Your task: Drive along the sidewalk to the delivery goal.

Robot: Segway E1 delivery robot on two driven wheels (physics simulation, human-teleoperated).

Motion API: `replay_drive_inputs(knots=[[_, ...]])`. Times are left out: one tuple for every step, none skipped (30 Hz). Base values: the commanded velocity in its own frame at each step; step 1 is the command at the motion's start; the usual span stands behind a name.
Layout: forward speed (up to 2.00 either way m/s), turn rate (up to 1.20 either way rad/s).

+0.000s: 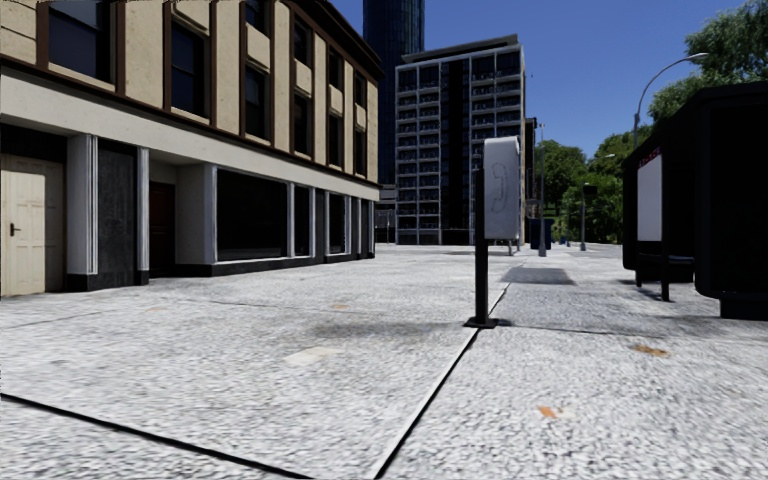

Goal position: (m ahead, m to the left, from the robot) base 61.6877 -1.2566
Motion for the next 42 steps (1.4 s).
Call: replay_drive_inputs(knots=[[2.0, 0.15], [2.0, 0.4], [2.0, 0.64], [2.0, 0.81], [2.0, 0.84], [2.0, 0.85], [2.0, 0.85], [2.0, 0.34], [2.0, 0.0], [2.0, 0.0], [2.0, 0.0], [2.0, 0.0], [2.0, 0.0], [2.0, 0.0], [2.0, 0.0], [2.0, 0.0], [2.0, 0.0], [2.0, 0.0], [2.0, 0.0], [2.0, 0.0], [2.0, 0.0], [2.0, 0.0], [2.0, 0.0], [2.0, 0.0], [2.0, 0.0], [2.0, 0.0], [2.0, 0.0], [2.0, 0.0], [2.0, 0.0], [2.0, 0.0], [2.0, 0.0], [2.0, 0.0], [2.0, 0.0], [2.0, -0.1], [2.0, -0.52], [2.0, -0.8], [2.0, -0.8], [2.0, -1.2], [2.0, -1.2], [2.0, -1.2], [2.0, -1.2], [2.0, -1.2]])
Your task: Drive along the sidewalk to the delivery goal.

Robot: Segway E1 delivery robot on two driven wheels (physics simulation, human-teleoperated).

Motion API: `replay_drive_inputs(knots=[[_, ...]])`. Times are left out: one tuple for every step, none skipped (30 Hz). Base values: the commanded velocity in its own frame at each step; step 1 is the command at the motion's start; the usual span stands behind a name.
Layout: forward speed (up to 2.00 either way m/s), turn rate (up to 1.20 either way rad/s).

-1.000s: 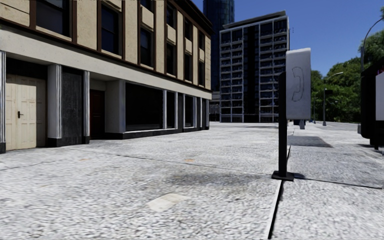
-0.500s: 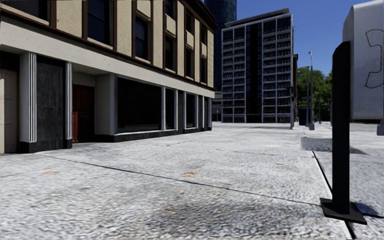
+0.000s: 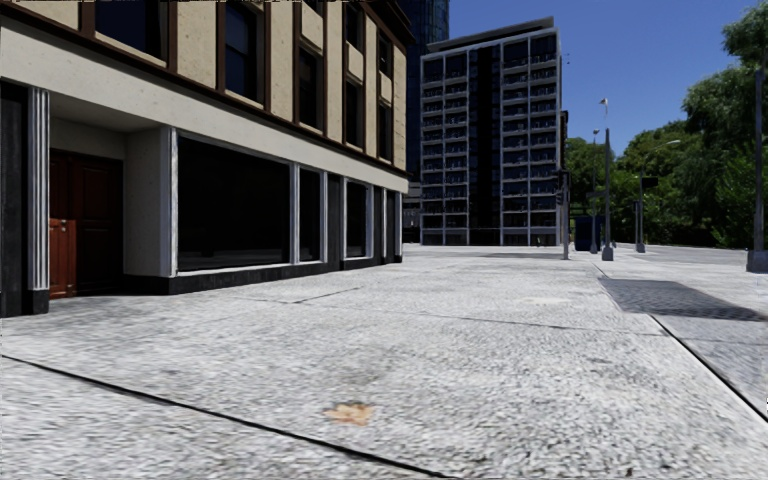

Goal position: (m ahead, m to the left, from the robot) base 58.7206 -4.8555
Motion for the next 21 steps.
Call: replay_drive_inputs(knots=[[2.0, -1.2], [2.0, -1.2], [2.0, -1.19], [2.0, -0.42], [2.0, -0.04], [2.0, -0.04], [2.0, -0.02], [2.0, 0.0], [2.0, 0.0], [2.0, 0.0], [2.0, 0.0], [2.0, 0.0], [2.0, 0.0], [2.0, 0.0], [2.0, 0.0], [2.0, 0.0], [2.0, 0.0], [2.0, 0.0], [2.0, 0.0], [2.0, 0.0], [2.0, 0.0]])
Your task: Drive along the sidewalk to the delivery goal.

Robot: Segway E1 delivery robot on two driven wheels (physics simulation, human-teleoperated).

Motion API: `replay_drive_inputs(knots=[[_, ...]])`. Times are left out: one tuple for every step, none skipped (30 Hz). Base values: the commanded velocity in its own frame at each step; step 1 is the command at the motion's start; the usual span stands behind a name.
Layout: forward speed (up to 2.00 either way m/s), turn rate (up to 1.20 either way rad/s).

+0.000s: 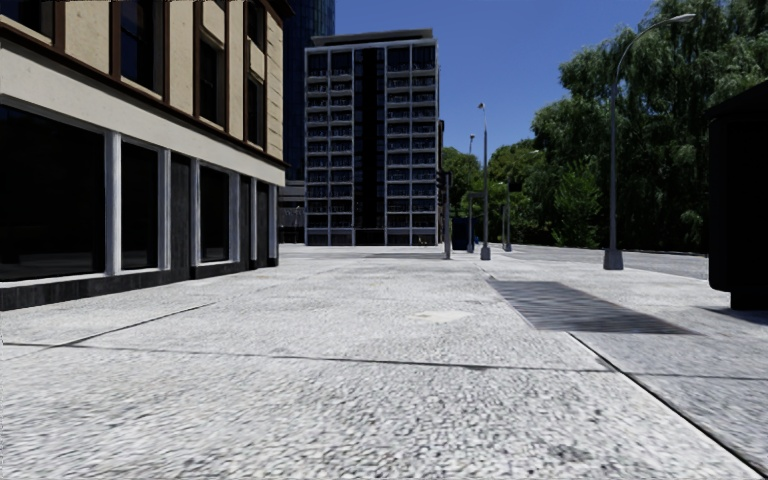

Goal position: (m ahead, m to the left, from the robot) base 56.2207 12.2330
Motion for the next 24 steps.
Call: replay_drive_inputs(knots=[[2.0, 0.0], [2.0, 0.0], [2.0, 0.0], [2.0, 0.0], [2.0, 0.0], [2.0, 0.0], [2.0, 0.0], [2.0, 0.0], [2.0, 0.0], [2.0, 0.0], [2.0, 0.0], [2.0, 0.0], [2.0, 0.0], [2.0, 0.0], [2.0, 0.0], [2.0, 0.0], [2.0, 0.0], [2.0, 0.0], [2.0, 0.0], [2.0, 0.0], [2.0, 0.0], [2.0, 0.0], [2.0, 0.0], [2.0, 0.0]])
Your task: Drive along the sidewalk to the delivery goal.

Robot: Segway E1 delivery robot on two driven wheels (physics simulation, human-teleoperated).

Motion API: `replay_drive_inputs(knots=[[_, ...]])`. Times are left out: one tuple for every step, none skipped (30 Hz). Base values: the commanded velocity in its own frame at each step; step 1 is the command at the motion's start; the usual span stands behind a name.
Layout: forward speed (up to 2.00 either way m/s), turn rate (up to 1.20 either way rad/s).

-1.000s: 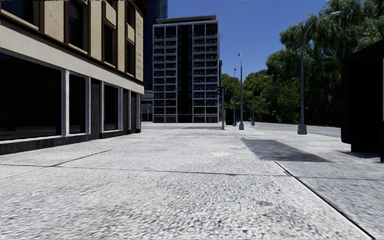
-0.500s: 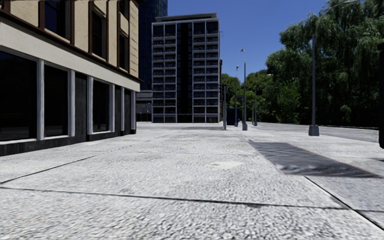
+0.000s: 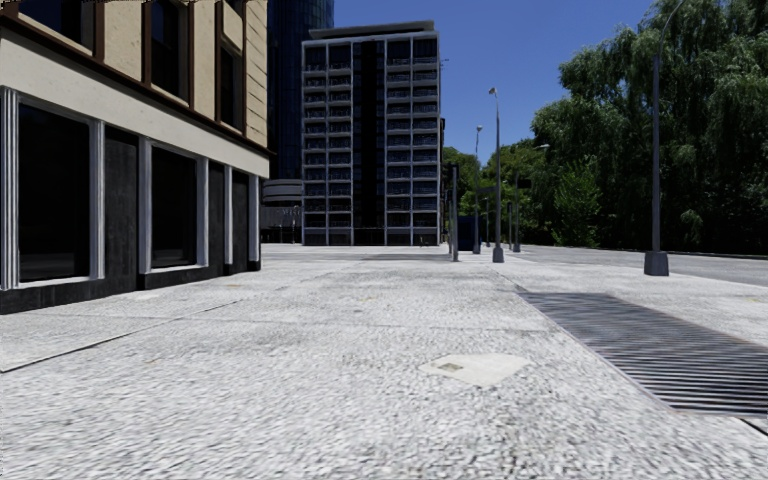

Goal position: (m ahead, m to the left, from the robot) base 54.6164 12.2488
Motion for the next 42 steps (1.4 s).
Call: replay_drive_inputs(knots=[[2.0, 0.0], [2.0, 0.0], [2.0, 0.0], [2.0, 0.0], [2.0, 0.0], [2.0, 0.0], [2.0, 0.0], [2.0, 0.0], [2.0, 0.0], [2.0, -0.2], [2.0, -0.52], [2.0, -0.76], [2.0, -0.76], [2.0, -0.88], [2.0, -0.92], [2.0, -0.93], [2.0, -0.87], [2.0, -0.1], [2.0, -0.04], [2.0, -0.02], [2.0, -0.01], [2.0, -0.01], [2.0, -0.01], [2.0, -0.01], [2.0, 0.0], [2.0, 0.0], [2.0, 0.0], [2.0, 0.0], [2.0, 0.0], [2.0, 0.0], [2.0, 0.0], [2.0, 0.0], [2.0, 0.0], [2.0, 0.0], [2.0, 0.0], [2.0, 0.0], [2.0, 0.0], [2.0, 0.0], [2.0, 0.0], [2.0, 0.0], [2.0, 0.0], [2.0, 0.0]])
